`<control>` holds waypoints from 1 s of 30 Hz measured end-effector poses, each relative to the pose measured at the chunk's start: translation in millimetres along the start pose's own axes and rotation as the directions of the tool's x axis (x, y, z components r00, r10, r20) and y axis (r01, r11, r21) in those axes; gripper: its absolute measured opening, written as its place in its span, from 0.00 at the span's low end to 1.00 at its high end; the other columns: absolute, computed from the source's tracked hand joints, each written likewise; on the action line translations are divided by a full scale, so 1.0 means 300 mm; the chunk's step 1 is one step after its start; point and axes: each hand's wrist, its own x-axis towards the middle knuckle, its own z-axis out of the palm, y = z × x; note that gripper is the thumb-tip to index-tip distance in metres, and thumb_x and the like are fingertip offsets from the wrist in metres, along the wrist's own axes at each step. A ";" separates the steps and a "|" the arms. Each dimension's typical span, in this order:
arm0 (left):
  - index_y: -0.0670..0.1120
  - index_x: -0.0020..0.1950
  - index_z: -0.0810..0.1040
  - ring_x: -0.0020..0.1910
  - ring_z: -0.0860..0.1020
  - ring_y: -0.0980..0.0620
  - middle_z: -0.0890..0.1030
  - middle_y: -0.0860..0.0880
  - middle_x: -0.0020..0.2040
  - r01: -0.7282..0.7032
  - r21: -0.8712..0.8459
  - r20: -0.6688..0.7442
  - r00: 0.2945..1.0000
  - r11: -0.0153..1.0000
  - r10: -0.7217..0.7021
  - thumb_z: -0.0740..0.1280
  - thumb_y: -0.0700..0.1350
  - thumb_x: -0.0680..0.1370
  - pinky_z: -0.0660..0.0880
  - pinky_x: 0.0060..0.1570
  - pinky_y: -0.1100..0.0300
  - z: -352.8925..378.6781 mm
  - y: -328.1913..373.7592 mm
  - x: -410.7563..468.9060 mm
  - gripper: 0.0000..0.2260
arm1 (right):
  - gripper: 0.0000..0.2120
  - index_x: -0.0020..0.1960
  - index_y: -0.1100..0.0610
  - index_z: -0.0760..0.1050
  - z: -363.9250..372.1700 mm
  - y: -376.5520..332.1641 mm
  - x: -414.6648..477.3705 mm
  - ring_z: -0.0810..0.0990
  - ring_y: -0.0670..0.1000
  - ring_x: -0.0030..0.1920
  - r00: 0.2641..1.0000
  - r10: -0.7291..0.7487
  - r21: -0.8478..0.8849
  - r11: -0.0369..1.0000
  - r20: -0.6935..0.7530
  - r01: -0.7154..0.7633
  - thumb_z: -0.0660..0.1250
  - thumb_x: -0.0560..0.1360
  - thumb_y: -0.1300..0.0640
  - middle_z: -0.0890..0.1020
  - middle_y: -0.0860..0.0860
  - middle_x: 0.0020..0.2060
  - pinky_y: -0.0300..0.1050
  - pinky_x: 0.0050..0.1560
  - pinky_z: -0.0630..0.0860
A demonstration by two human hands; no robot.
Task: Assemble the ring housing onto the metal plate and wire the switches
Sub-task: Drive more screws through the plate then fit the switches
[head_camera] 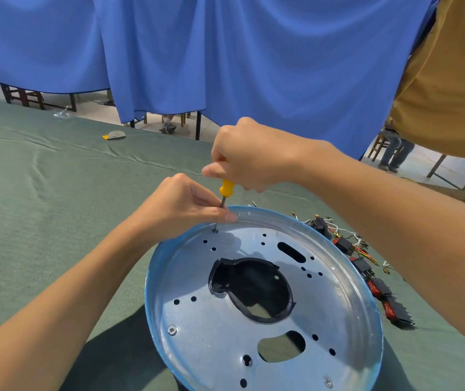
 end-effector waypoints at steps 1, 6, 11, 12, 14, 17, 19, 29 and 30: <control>0.56 0.37 0.87 0.34 0.78 0.64 0.85 0.56 0.35 -0.009 -0.003 -0.035 0.999 1.000 0.009 0.77 0.54 0.66 0.76 0.39 0.61 0.002 -0.003 0.002 0.04 | 0.22 0.33 0.58 0.71 0.000 0.000 0.001 0.74 0.48 0.25 1.000 -0.001 -0.016 1.000 -0.012 0.001 0.62 0.80 0.44 0.76 0.52 0.25 0.39 0.25 0.69; 0.54 0.40 0.87 0.39 0.78 0.56 0.85 0.47 0.39 -0.016 0.084 0.046 0.999 0.996 0.012 0.73 0.46 0.75 0.75 0.48 0.53 -0.015 -0.002 0.006 0.05 | 0.06 0.45 0.48 0.78 -0.036 -0.001 -0.021 0.74 0.36 0.36 0.993 -0.099 0.071 0.993 0.067 0.094 0.71 0.73 0.47 0.79 0.45 0.37 0.37 0.32 0.71; 0.51 0.42 0.88 0.42 0.81 0.60 0.86 0.57 0.40 -0.026 0.125 0.025 0.999 0.992 0.023 0.74 0.49 0.74 0.69 0.54 0.72 -0.008 0.001 0.001 0.04 | 0.16 0.34 0.56 0.74 -0.010 -0.014 -0.009 0.78 0.44 0.20 1.000 -0.025 0.057 0.998 -0.017 0.026 0.65 0.78 0.50 0.78 0.50 0.24 0.37 0.25 0.74; 0.51 0.39 0.87 0.40 0.81 0.58 0.86 0.56 0.38 -0.020 0.144 -0.058 0.998 0.989 0.029 0.76 0.50 0.71 0.64 0.52 0.79 -0.005 0.000 0.004 0.04 | 0.17 0.34 0.57 0.74 -0.006 -0.014 -0.006 0.78 0.46 0.21 1.000 -0.014 0.054 0.998 -0.022 0.015 0.64 0.79 0.50 0.78 0.51 0.24 0.38 0.25 0.74; 0.51 0.37 0.87 0.41 0.79 0.50 0.86 0.53 0.37 -0.027 0.163 -0.129 0.990 0.986 0.049 0.77 0.50 0.69 0.58 0.48 0.85 -0.001 0.000 0.010 0.04 | 0.17 0.37 0.56 0.76 -0.009 -0.013 -0.007 0.79 0.47 0.28 1.000 -0.013 0.037 0.999 -0.006 0.013 0.64 0.79 0.47 0.77 0.49 0.27 0.39 0.28 0.71; 0.49 0.41 0.88 0.41 0.72 0.46 0.85 0.40 0.42 -0.082 0.183 -0.029 0.996 0.980 0.089 0.74 0.47 0.74 0.55 0.53 0.82 -0.013 -0.005 0.011 0.04 | 0.06 0.43 0.49 0.78 -0.028 -0.014 -0.021 0.75 0.42 0.37 0.996 -0.076 0.048 0.996 0.048 0.073 0.71 0.74 0.48 0.75 0.43 0.34 0.38 0.32 0.70; 0.51 0.43 0.87 0.44 0.74 0.52 0.85 0.41 0.44 -0.087 0.171 0.065 0.995 0.981 0.077 0.71 0.48 0.77 0.58 0.53 0.76 -0.018 -0.001 0.006 0.06 | 0.07 0.39 0.50 0.77 -0.028 -0.014 -0.022 0.77 0.41 0.30 0.996 -0.076 0.091 0.993 0.037 0.073 0.71 0.74 0.51 0.75 0.42 0.29 0.35 0.27 0.71; 0.52 0.40 0.87 0.56 0.81 0.54 0.87 0.53 0.44 -0.018 0.128 -0.053 0.998 0.992 0.024 0.75 0.45 0.74 0.65 0.71 0.46 -0.003 0.018 -0.002 0.03 | 0.14 0.43 0.54 0.79 -0.018 -0.008 -0.013 0.81 0.43 0.26 0.994 0.001 0.130 0.991 0.113 -0.015 0.70 0.73 0.43 0.84 0.50 0.36 0.34 0.26 0.72; 0.53 0.41 0.87 0.56 0.81 0.51 0.87 0.53 0.44 -0.013 0.148 -0.026 1.000 0.989 0.017 0.73 0.46 0.75 0.64 0.71 0.45 -0.006 0.020 -0.004 0.04 | 0.11 0.44 0.53 0.79 -0.025 -0.008 -0.016 0.82 0.43 0.27 0.992 -0.010 0.167 0.986 0.128 -0.012 0.72 0.72 0.45 0.85 0.49 0.37 0.32 0.25 0.72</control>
